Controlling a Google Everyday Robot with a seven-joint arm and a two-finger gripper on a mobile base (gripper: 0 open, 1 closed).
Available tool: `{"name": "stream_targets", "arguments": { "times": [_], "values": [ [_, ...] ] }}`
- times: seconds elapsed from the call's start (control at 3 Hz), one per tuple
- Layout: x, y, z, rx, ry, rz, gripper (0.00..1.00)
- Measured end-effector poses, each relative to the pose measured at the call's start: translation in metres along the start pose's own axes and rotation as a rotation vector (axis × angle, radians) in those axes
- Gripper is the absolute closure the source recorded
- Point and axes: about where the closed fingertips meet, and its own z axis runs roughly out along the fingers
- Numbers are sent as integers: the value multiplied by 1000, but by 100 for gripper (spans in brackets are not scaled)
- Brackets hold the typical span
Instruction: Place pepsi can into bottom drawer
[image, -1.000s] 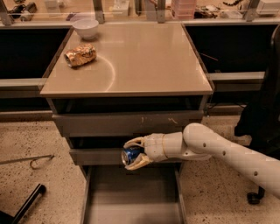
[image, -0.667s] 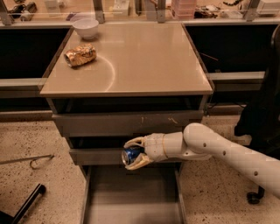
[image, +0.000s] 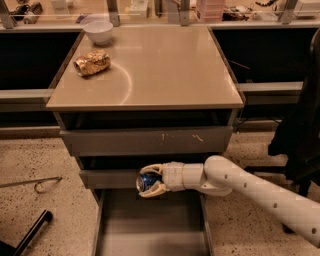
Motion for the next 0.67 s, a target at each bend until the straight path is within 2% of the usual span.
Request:
{"name": "stream_targets", "arguments": {
  "times": [0.33,0.67],
  "values": [
    [66,9,20,126,-11,39,100],
    [122,41,45,176,22,130,100]
  ]
}}
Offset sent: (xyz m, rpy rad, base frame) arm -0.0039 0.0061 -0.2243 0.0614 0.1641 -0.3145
